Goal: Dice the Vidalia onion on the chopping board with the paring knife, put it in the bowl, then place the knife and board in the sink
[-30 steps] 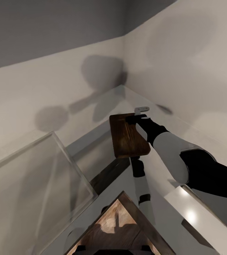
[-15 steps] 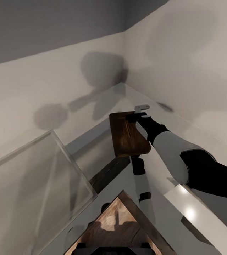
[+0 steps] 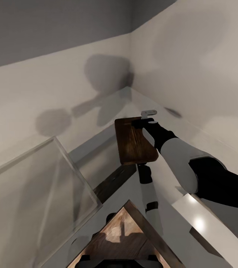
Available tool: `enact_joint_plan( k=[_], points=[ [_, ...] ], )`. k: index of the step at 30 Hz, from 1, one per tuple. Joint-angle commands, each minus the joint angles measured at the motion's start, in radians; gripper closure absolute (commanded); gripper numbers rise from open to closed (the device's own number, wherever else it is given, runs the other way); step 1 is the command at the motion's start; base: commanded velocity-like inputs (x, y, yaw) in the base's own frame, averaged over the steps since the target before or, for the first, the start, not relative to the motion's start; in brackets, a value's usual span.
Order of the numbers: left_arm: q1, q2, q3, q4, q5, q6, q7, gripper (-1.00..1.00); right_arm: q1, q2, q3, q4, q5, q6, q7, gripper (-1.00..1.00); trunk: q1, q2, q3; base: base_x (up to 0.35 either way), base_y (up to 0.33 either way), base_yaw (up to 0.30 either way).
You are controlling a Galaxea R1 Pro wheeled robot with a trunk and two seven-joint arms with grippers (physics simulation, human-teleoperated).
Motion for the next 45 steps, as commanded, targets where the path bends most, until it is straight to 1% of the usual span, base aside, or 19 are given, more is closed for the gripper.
enact_joint_plan(
  k=[1, 7, 8, 30, 45],
  points=[
    [0.001, 0.0, 0.0, -0.001, 0.009, -0.001, 0.0, -1.0, 0.0, 0.0, 0.012, 0.081, 0.002, 0.008, -0.005, -1.0, 0.001, -0.001, -0.001, 0.0, 0.0, 0.0],
    [0.0, 0.0, 0.0, -0.001, 0.009, -0.001, 0.0, -1.0, 0.0, 0.0, 0.012, 0.082, 0.002, 0.008, -0.005, -1.0, 0.001, -0.001, -0.001, 0.0, 0.0, 0.0],
    [0.0, 0.0, -0.001, -0.001, 0.009, -0.001, 0.0, -1.0, 0.0, 0.0, 0.013, 0.082, 0.002, 0.008, -0.005, 1.0, 0.001, -0.001, -0.001, 0.0, 0.0, 0.0],
    [0.0, 0.0, -0.001, -0.001, 0.009, -0.001, 0.0, -1.0, 0.0, 0.0, 0.012, 0.081, 0.002, 0.009, -0.01, 1.0, 0.001, -0.001, -0.001, 0.0, 0.0, 0.0],
    [0.0, 0.0, -0.001, -0.001, 0.009, -0.001, 0.0, -1.0, 0.0, 0.0, 0.012, 0.081, 0.002, 0.009, -0.01, 1.0, 0.001, -0.001, 0.022, 0.0, 0.0, 0.0]
  ],
)
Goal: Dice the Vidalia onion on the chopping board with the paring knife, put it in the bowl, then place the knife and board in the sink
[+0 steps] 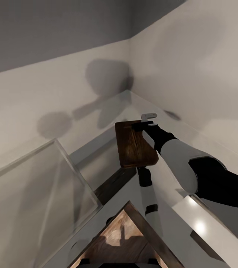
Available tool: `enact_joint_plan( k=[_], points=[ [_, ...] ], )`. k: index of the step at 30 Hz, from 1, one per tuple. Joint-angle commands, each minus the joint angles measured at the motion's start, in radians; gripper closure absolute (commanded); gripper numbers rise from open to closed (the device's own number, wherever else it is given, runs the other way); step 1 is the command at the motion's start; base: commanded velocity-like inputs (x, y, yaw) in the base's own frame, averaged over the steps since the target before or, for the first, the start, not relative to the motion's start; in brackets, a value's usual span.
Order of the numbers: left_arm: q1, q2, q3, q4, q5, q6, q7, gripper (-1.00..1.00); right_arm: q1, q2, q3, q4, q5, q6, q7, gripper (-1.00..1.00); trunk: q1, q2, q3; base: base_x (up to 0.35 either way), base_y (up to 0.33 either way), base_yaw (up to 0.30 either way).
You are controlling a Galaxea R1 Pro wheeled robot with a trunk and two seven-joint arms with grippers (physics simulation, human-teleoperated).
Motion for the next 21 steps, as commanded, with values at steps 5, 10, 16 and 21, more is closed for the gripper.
enact_joint_plan(
  k=[5, 10, 16, 21],
  points=[
    [0.001, 0.0, 0.0, -0.001, 0.009, -0.001, 0.0, -1.0, 0.0, 0.0, 0.02, 0.036, -0.002, 0.008, -0.004, 1.0, 0.001, -0.001, 0.007, 0.0, 0.0, 0.0],
    [0.001, 0.0, 0.0, -0.001, 0.009, -0.001, 0.0, -1.0, 0.0, 0.0, 0.02, 0.036, -0.002, 0.008, -0.004, 1.0, 0.001, -0.001, 0.015, 0.0, 0.0, 0.0],
    [0.001, 0.0, 0.0, -0.001, 0.009, -0.001, 0.0, -1.0, 0.0, 0.0, 0.02, 0.036, -0.002, 0.008, -0.004, 1.0, 0.001, -0.001, 0.024, -0.035, 0.0, 0.0],
    [0.001, 0.0, 0.0, -0.001, 0.009, -0.001, 0.0, -1.0, 0.0, 0.0, 0.02, 0.036, -0.002, 0.008, -0.004, 1.0, 0.001, -0.001, 0.032, -0.183, 0.0, 0.0]
  ],
)
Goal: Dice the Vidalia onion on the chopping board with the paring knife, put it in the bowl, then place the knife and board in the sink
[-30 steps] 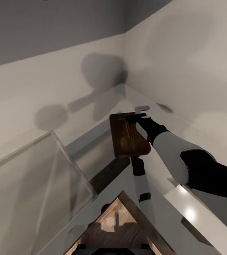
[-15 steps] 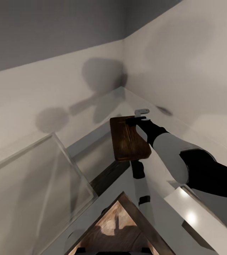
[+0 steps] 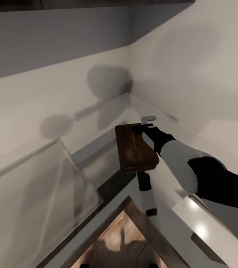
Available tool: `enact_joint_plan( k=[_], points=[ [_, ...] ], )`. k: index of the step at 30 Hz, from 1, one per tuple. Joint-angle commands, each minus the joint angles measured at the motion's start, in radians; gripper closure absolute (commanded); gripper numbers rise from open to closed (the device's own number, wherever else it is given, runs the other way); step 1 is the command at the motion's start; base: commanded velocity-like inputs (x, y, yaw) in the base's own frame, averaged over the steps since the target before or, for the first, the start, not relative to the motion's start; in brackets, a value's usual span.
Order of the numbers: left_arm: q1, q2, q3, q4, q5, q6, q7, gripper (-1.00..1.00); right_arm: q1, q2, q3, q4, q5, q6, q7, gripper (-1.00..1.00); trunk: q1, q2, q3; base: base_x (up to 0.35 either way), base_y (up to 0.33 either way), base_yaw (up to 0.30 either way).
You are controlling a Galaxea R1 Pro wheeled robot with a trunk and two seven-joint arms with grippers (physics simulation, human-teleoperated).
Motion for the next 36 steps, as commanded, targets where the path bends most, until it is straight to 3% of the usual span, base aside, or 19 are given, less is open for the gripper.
enact_joint_plan(
  k=[1, 24, 36],
  points=[
    [0.001, 0.0, 0.0, -0.001, 0.009, -0.001, 0.0, -1.0, -0.001, 0.0, 0.008, -0.001, 0.001, 0.008, -0.003, 1.0, 0.0, -0.002, 0.0, -0.201, 0.0, 0.0],
    [0.001, 0.0, 0.001, 0.012, 0.009, -0.001, -0.002, -1.0, 0.0, 0.0, 0.008, -0.001, 0.001, 0.007, -0.003, 1.0, 0.0, -0.002, 0.037, -0.03, 0.0, 0.0],
    [0.001, 0.0, 0.003, 0.025, 0.009, -0.002, -0.002, -1.0, 0.0, 0.0, 0.008, -0.001, 0.001, 0.007, -0.003, 1.0, 0.0, -0.002, 0.056, -0.227, 0.0, 0.0]
  ],
)
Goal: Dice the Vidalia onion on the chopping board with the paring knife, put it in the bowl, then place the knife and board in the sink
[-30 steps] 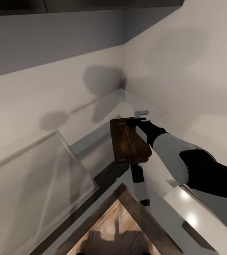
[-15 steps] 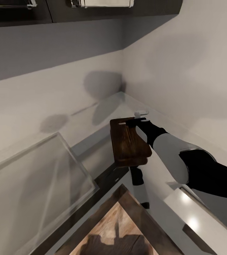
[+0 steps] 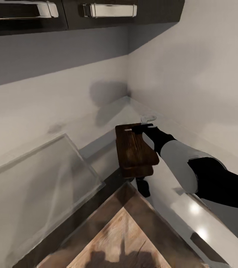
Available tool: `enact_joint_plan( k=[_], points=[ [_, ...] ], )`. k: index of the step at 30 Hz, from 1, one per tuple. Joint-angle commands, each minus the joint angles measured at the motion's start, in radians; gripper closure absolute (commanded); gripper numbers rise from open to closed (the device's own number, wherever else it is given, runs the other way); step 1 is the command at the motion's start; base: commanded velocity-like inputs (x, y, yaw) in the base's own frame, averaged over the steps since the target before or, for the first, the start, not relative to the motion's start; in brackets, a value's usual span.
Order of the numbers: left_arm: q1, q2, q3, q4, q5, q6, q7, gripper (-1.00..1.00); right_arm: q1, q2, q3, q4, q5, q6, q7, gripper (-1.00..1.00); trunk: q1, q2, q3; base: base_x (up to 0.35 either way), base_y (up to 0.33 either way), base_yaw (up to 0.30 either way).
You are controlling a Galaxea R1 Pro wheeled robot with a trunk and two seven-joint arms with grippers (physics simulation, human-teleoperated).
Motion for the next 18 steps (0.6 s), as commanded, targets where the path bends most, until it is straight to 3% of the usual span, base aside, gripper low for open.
enact_joint_plan(
  k=[1, 18],
  points=[
    [0.001, 0.0, 0.0, -0.001, 0.009, -0.001, 0.0, -1.0, -0.001, 0.0, 0.007, -0.002, 0.001, 0.008, -0.004, 1.0, 0.0, -0.002, 0.0, -0.252, 0.0, 0.0],
    [0.001, 0.0, 0.0, 0.0, 0.009, -0.001, 0.0, -1.0, -0.001, 0.0, 0.009, -0.002, 0.001, 0.008, -0.004, 1.0, 0.0, -0.002, 0.027, -0.25, 0.0, 0.0]
  ],
)
